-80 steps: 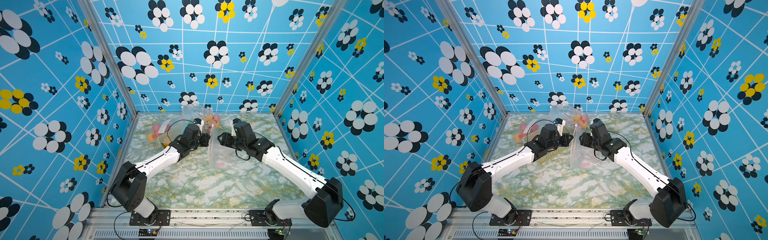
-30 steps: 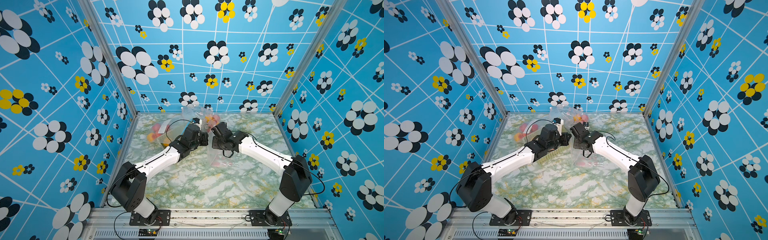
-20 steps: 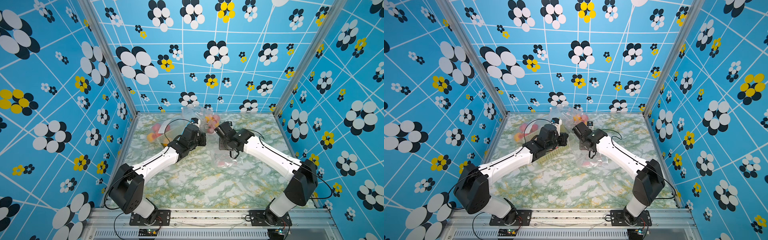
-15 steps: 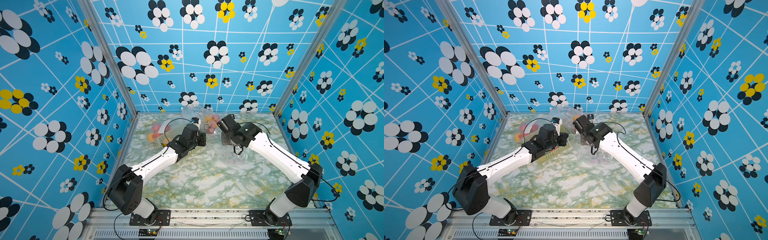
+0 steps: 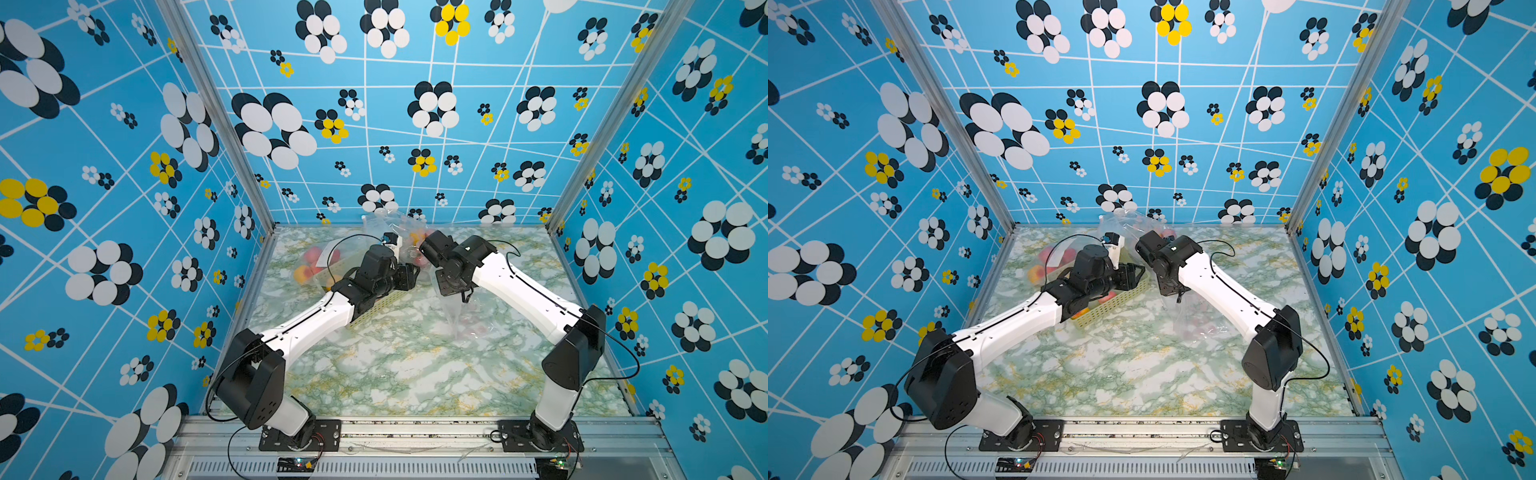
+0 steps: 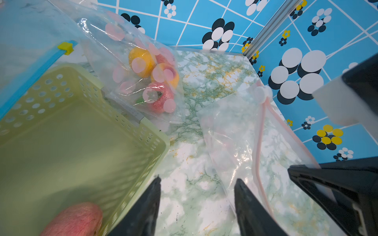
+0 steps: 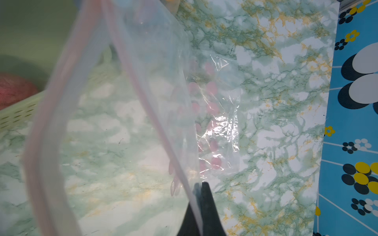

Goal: Place the peach in a zip-top bag and seal the zipper
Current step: Open the zipper of the food storage bag at the center of the board.

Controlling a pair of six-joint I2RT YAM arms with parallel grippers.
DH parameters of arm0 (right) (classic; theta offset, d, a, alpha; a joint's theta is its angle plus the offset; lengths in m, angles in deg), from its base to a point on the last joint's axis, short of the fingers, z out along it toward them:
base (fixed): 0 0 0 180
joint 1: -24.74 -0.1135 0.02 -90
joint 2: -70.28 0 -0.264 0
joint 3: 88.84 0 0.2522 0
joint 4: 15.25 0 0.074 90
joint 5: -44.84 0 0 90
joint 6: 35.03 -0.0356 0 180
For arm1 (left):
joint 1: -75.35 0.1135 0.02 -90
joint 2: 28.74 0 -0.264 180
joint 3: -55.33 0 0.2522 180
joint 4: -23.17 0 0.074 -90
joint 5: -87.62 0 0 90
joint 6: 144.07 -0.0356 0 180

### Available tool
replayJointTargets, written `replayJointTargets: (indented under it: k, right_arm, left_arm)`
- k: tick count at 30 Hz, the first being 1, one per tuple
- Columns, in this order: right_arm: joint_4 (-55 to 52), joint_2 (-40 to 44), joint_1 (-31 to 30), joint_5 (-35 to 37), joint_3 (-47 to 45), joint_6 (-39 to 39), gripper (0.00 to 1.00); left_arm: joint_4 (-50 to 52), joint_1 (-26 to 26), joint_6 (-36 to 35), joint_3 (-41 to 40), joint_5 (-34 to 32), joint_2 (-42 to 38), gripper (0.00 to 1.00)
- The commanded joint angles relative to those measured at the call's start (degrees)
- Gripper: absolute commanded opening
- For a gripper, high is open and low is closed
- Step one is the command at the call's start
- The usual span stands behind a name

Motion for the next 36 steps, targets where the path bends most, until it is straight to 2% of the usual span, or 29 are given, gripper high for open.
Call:
replayJointTargets:
  k: [1,4,9,12,17,21,28,33,36]
  right_arm:
    - [0.5,-1.0,0.3,-1.6,2.3,1.5,0.0]
    - [1.1,-1.9,0.3,-2.7,3.1,1.8,0.0]
    - [1.6,-3.0,0.3,-3.6,3.7,2.2,0.0]
    - [2.1,-3.3,0.3,-4.2,3.6,2.1,0.0]
    - [2.7,-3.2,0.4,-4.5,3.4,1.9,0.0]
    - [3.0,-3.4,0.4,-4.7,2.9,1.6,0.0]
    - [4.2,-3.1,0.4,-5.2,1.9,1.4,0.0]
    - [5.0,-3.4,0.5,-5.9,2.2,1.6,0.0]
    - [5.2,-3.6,0.6,-6.2,2.5,1.8,0.0]
  left_arm:
    - [1.8,-0.2,0.8,0.4,-0.5,-3.0,0.67]
    - [4.2,-0.1,1.4,-0.4,-3.4,-4.2,0.7]
    - [14.8,0.2,-2.3,0.5,-11.7,-4.8,0.72]
    - [21.7,1.2,-4.6,1.0,-14.8,-4.0,0.79]
    - [31.3,2.0,-9.7,2.6,-18.6,-1.0,0.79]
    - [35.9,4.5,-10.8,4.9,-19.0,2.2,0.79]
    - [36.6,10.8,-10.9,7.5,-16.4,7.8,0.77]
    - [35.3,12.2,-12.7,10.2,-17.6,12.1,0.87]
    - [35.9,13.3,-14.3,12.9,-18.9,15.4,0.87]
